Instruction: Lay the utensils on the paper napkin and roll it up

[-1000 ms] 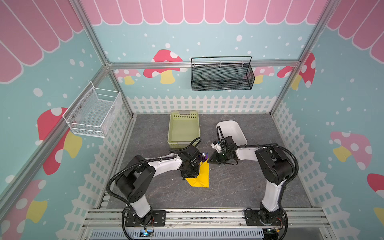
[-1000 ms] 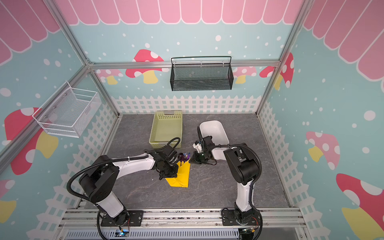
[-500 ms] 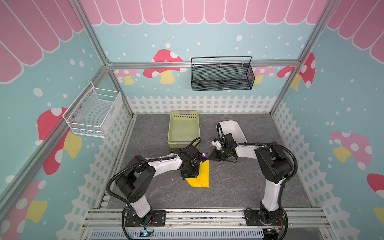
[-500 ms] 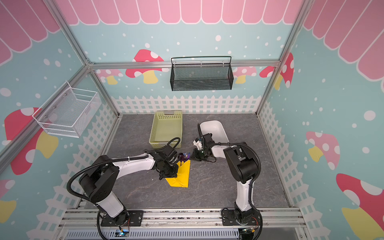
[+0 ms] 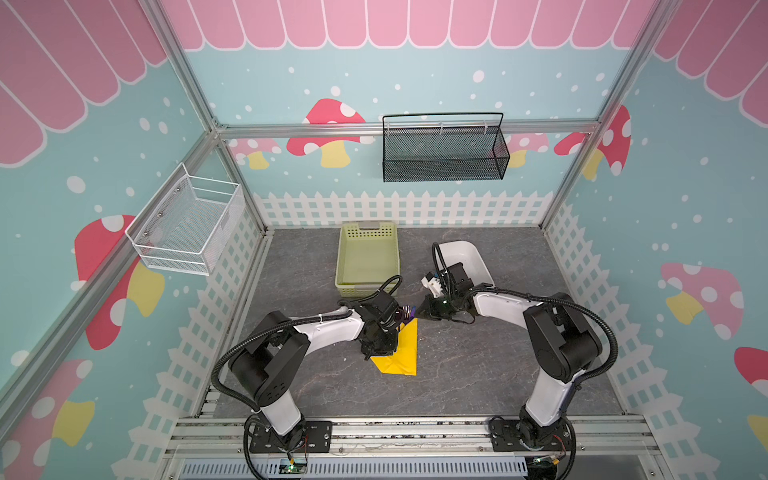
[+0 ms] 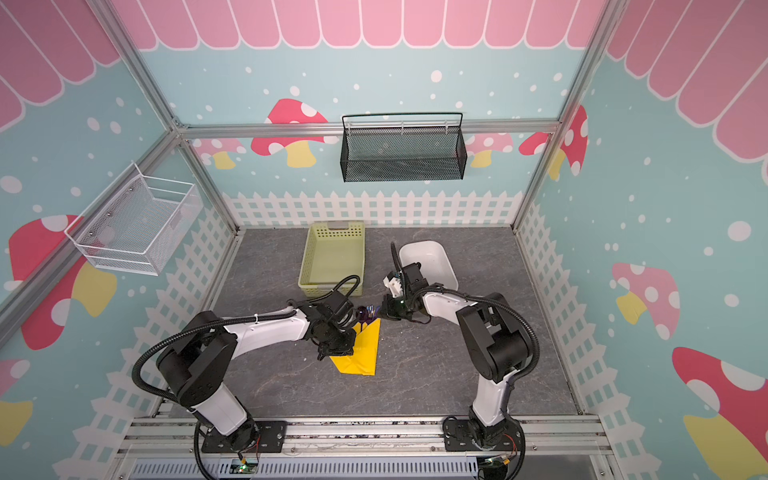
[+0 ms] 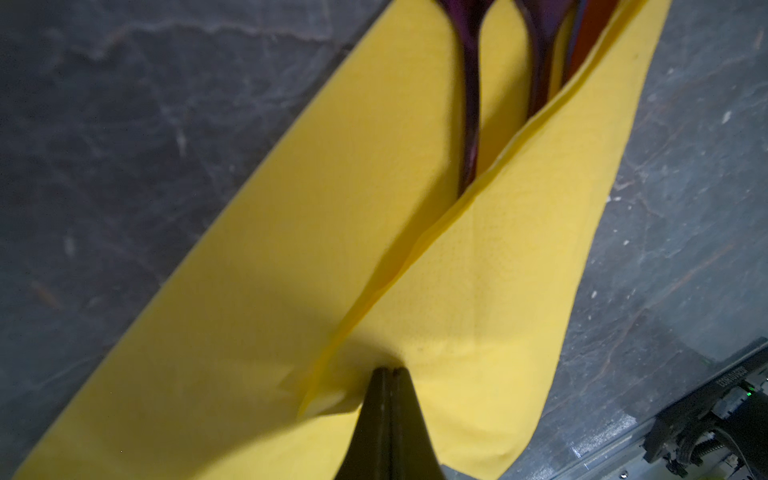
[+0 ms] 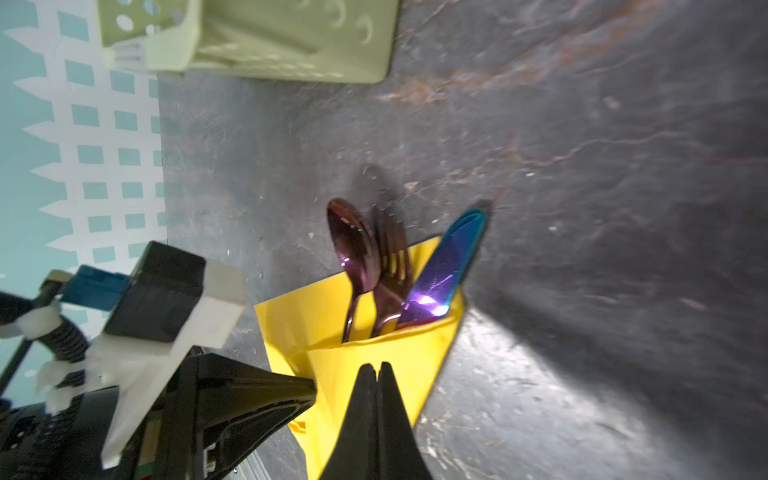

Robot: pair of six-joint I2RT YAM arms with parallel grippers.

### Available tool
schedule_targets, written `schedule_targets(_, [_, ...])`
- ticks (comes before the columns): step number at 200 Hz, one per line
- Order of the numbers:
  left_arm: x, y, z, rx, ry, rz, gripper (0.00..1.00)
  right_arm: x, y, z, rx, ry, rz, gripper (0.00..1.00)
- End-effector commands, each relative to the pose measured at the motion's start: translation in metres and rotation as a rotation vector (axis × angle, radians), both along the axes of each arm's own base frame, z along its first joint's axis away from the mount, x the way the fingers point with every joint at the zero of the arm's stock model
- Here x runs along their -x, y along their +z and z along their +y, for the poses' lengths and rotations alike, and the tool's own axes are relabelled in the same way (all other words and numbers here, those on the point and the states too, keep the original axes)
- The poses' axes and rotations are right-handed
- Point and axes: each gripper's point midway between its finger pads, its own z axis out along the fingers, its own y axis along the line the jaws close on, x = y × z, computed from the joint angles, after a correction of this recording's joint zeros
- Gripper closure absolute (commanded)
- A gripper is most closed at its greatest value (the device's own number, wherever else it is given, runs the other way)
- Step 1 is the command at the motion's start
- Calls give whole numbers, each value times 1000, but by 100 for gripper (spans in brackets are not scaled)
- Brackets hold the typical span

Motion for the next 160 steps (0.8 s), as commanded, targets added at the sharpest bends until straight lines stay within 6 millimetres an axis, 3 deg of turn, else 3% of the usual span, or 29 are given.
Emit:
schedule_targets(1, [9, -10, 20, -73, 23, 23, 100, 20, -2, 14, 28, 21, 44, 100])
schedule_targets(55, [11, -11, 14, -12, 47, 32, 100, 50, -12, 44, 15, 42, 111, 98])
schedule_targets(139, [13, -13, 13, 9, 42, 33, 100, 64, -38, 54, 61, 52, 166, 94])
schedule_targets(144, [14, -14, 13, 8, 42, 34, 100, 67, -51, 52, 86, 51, 191, 93])
schedule_targets(160, [13, -14, 13, 11, 44, 32, 100, 70, -57, 49, 108, 50, 202, 92])
